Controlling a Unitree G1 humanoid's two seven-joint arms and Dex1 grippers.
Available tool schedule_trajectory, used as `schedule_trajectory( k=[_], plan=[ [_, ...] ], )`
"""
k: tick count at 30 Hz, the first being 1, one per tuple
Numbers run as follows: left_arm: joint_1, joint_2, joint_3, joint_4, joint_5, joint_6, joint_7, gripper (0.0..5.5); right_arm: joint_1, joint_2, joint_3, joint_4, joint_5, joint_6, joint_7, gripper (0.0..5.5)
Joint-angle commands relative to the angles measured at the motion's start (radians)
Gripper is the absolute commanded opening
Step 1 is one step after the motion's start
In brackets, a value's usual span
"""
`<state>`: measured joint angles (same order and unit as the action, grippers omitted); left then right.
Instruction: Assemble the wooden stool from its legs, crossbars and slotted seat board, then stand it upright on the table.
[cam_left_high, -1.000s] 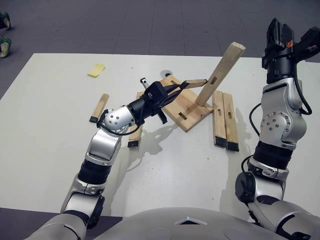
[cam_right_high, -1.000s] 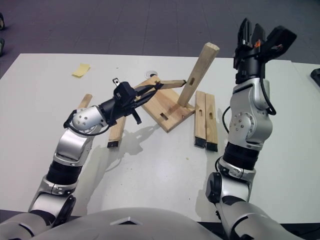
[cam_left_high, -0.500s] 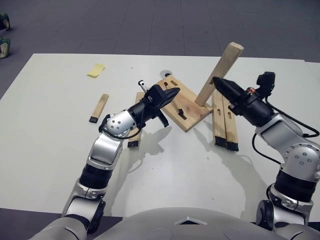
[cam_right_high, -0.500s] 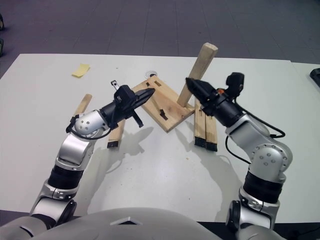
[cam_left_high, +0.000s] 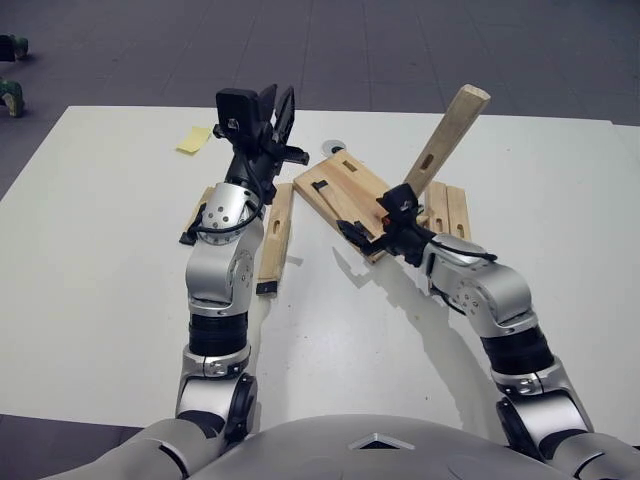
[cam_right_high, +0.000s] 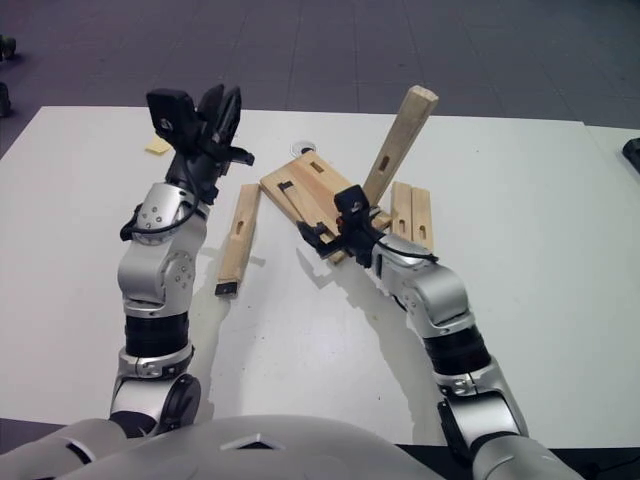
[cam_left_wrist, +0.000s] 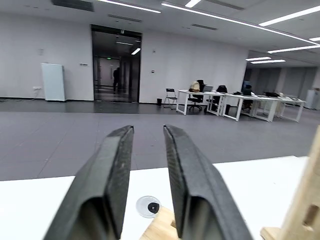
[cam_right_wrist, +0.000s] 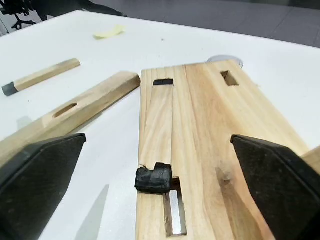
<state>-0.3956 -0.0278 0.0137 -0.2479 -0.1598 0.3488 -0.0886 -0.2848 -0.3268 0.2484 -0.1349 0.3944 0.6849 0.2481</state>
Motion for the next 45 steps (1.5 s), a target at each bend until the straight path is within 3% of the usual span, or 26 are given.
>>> schedule_trajectory(
  k=[1, 6, 22, 30, 37, 41, 45],
  plan=[
    [-0.001, -0.011, -0.01, 0.024, 0.01, 0.012, 0.026, 1.9, -0.009, 0.048, 0.006, 0.086, -0.061, -0.036, -0.002, 5.4],
    [0.007, -0.025, -0.032, 0.039, 0.015, 0.013, 0.045, 2.66, -0.003, 0.07, 0.019, 0.123, -0.122, -0.057, 0.017, 4.84],
    [-0.005, 0.018, 0.009, 0.065, 0.031, 0.042, 0.081, 5.32, 0.032, 0.038, 0.085, 0.081, -0.235, 0.014, 0.118, 2.35],
    [-0.001, 0.032, 0.005, 0.077, 0.041, 0.055, 0.085, 5.4, 0.035, 0.029, 0.086, 0.05, -0.261, 0.033, 0.141, 1.32],
    [0.011, 0.048, 0.017, 0.087, 0.013, 0.077, 0.046, 5.4, 0.045, 0.027, 0.004, -0.036, -0.253, -0.086, 0.142, 1.32],
    [0.024, 0.133, 0.191, 0.007, -0.299, 0.201, -0.161, 5.4, 0.05, 0.0, -0.132, -0.175, -0.2, -0.211, 0.17, 1.32],
    [-0.102, 0.254, 0.441, 0.095, -0.801, 0.492, -0.26, 5.4, 0.042, -0.079, -0.187, -0.234, -0.213, -0.353, 0.237, 1.32]
  ],
)
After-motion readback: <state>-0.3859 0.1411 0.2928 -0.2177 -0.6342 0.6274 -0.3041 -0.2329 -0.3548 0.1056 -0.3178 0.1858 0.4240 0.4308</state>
